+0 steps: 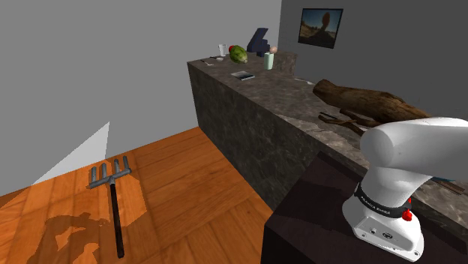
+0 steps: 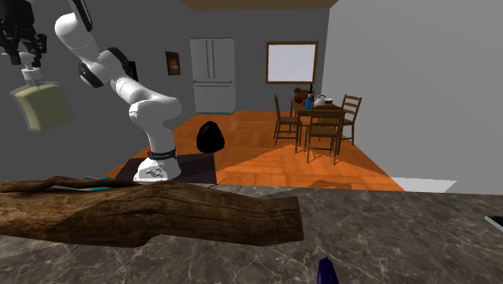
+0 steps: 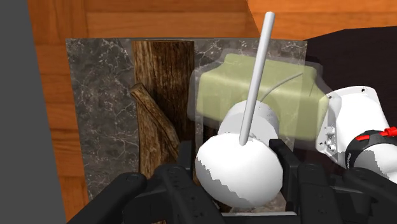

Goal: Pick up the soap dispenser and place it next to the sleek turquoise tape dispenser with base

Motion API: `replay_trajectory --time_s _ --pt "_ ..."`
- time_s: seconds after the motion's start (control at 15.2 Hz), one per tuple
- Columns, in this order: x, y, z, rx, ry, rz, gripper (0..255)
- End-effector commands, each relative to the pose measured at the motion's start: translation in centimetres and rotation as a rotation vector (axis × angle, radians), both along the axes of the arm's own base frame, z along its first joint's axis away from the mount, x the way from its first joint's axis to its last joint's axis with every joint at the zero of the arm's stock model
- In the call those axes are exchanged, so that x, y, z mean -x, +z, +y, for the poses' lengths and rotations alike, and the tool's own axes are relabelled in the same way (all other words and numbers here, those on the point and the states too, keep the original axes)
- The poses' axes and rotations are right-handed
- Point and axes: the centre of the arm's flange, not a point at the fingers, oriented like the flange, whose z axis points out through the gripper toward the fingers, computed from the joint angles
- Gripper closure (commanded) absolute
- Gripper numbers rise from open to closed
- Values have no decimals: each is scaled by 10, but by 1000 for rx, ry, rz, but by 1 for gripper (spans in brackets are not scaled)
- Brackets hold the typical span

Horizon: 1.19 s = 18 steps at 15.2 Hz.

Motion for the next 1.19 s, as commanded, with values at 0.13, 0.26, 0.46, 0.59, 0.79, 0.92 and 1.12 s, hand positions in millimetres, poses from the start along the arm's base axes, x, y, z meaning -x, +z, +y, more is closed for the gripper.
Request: replay_trajectory --time_s 0.13,0.26,0.46,0.59,0.79,0.92,1.12 --pt "1 -20 0 0 0 0 255" --pt "1 -30 0 0 0 0 255" --pt "1 -46 0 0 0 0 255" --pt "1 -57 0 0 0 0 255" --pt "1 -72 0 0 0 0 255" --pt "1 -83 0 0 0 0 255" --pt "1 -99 0 0 0 0 255"
